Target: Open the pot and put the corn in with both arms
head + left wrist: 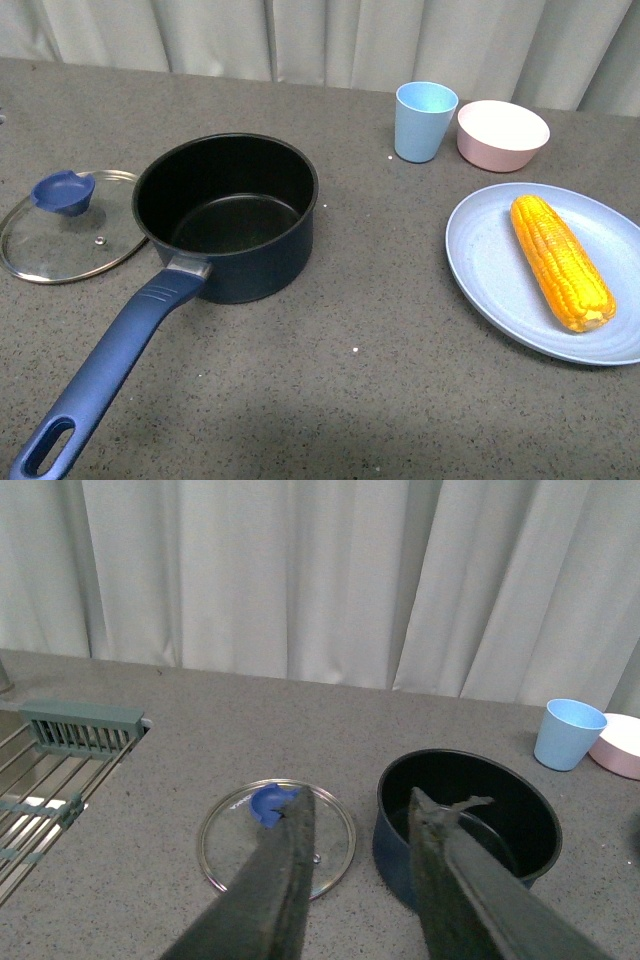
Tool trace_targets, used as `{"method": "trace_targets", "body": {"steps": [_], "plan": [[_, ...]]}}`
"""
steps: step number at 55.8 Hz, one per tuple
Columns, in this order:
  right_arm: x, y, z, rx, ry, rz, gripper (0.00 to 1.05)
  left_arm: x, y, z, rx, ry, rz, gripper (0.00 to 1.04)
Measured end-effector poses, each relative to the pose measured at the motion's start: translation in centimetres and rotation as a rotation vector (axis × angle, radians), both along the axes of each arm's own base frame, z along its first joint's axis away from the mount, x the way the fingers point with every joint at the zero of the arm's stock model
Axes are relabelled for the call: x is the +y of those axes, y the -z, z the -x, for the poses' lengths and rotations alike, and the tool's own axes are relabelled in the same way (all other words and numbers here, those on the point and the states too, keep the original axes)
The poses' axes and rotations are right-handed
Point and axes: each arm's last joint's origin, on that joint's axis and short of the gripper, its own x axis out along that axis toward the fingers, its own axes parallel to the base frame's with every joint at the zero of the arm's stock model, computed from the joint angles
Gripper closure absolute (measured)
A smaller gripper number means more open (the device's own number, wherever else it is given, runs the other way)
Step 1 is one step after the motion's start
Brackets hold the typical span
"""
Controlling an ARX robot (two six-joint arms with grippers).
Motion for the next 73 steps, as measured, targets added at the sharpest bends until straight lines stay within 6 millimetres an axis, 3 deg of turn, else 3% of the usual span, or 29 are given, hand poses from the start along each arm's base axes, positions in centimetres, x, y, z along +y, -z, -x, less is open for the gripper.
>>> {"method": "trace_targets", "body": {"steps": [7,11,18,28,49,73], "plan": [[0.0,0.0,0.0,0.000,0.001,0.000,0.09,0.0,0.0,0.0,0.000,0.000,0.000,0.47],[0.0,0.2,-0.5,0.151,0.283,0.042,0.09,0.0,0.0,0.0,0.000,-0.002,0.000,0.27],[-0.4,0.3,-2.5,0.223,0.348,0.068,0.09,0.0,0.0,0.0,-0.001,0.000,-0.001,0.05],[-1.2,-0.4,-6.6,0.291,0.248,0.037,0.09,0.0,0.0,0.0,-0.001,0.000,-0.003,0.06],[-0.6,2.8,-17.5,0.773,0.033,-0.129,0.09,0.0,0.0,0.0,-0.001,0.000,-0.003,0.06],[1.7,6.8,-23.4,1.031,-0.055,-0.092,0.09,0.0,0.0,0.0,-0.001,0.000,-0.003,0.06]]}}
